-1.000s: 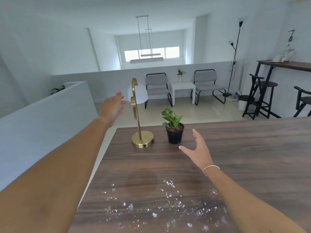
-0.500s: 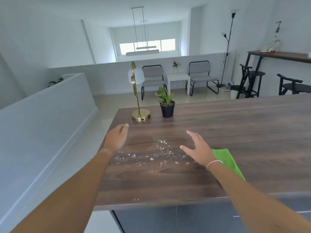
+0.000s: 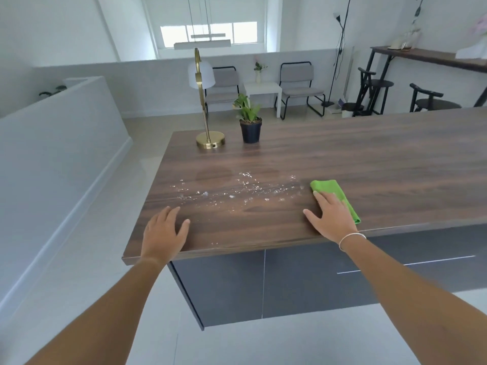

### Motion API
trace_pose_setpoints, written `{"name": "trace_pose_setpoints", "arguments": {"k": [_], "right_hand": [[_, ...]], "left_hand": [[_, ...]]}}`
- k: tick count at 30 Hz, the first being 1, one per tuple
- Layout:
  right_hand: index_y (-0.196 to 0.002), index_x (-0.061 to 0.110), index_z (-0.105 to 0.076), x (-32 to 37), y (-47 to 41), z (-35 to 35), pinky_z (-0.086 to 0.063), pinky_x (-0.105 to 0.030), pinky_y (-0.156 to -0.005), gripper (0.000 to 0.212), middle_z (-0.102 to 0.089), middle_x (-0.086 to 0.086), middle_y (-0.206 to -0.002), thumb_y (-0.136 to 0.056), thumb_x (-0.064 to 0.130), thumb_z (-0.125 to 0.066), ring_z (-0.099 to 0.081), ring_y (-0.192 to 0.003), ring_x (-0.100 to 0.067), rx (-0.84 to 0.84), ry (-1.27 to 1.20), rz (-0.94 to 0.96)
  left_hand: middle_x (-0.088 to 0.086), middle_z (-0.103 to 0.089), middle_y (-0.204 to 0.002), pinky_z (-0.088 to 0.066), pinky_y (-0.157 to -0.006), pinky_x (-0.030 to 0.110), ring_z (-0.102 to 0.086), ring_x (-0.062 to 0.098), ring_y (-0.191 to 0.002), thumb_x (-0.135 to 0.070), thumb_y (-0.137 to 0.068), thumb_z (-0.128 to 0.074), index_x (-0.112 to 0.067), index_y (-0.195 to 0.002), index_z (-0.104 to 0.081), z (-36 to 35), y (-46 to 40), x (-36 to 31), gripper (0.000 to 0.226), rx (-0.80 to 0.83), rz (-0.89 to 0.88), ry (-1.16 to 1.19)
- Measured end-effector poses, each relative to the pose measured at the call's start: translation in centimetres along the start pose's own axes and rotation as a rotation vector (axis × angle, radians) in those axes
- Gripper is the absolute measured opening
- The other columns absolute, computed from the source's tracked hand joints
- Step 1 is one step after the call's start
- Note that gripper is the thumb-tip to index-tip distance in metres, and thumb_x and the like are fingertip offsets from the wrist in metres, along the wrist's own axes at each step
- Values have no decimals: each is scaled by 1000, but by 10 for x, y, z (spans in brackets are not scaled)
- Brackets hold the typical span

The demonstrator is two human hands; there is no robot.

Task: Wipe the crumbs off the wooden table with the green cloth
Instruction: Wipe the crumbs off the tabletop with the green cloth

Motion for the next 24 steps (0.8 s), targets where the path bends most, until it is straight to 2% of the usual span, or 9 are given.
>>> {"name": "trace_pose_setpoints", "arguments": {"k": [6,11,14,17,21,24], "right_hand": [[-147,20,-25,-22,-33,-11,-15,-49,-115,67,-20,-6,-157,-91,55,-34,-12,-144,-33,94,175,-168],[-148,20,-22,-19,-72,-24,-13,-49,-116,56,-15,-3,-158,-96,42,-27,-6,-145,-36,141,141,-179],[-149,20,-21,0,-97,-30,-14,-45,-117,53,-15,-2,-159,-98,36,-26,-8,-145,-33,170,122,-85],[-149,20,-21,48,-106,-43,-13,-42,-118,52,-13,-1,-160,-99,33,-24,-9,-146,-30,212,106,109],[-150,23,-19,111,-63,-62,-12,-38,-118,50,-12,3,-160,-101,32,-23,-9,-147,-25,318,82,482],[-149,27,-20,99,-34,-54,-8,-33,-118,49,-13,8,-159,-101,33,-27,-7,-148,-18,365,51,639]], "left_hand": [[14,-29,-152,-15,-117,46,-23,31,-141,-42,-93,-40,-12,-141,-35,-15,-4,5,57,40,89,-114],[10,-30,-153,-14,-117,44,-22,29,-142,-46,-92,-38,-16,-141,-34,-21,-7,12,58,18,113,-171],[10,-31,-152,-15,-117,43,-23,28,-142,-45,-91,-40,-16,-140,-36,-22,-6,13,57,5,116,-178],[10,-32,-152,-15,-117,43,-24,28,-141,-44,-91,-41,-16,-140,-37,-22,-5,12,56,-7,119,-176],[9,-31,-153,-15,-117,42,-23,28,-142,-44,-91,-40,-16,-140,-36,-20,-5,11,57,2,124,-184],[10,-30,-153,-15,-117,43,-23,28,-142,-45,-92,-39,-16,-141,-35,-21,-5,11,57,10,121,-192]]}}
Point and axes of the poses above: each hand's wrist, its own y-axis away from the middle knuckle, its own z-axis out of the back of the hand, x = y × z, the point moved 7 cm from there along -y, towards the middle knuckle
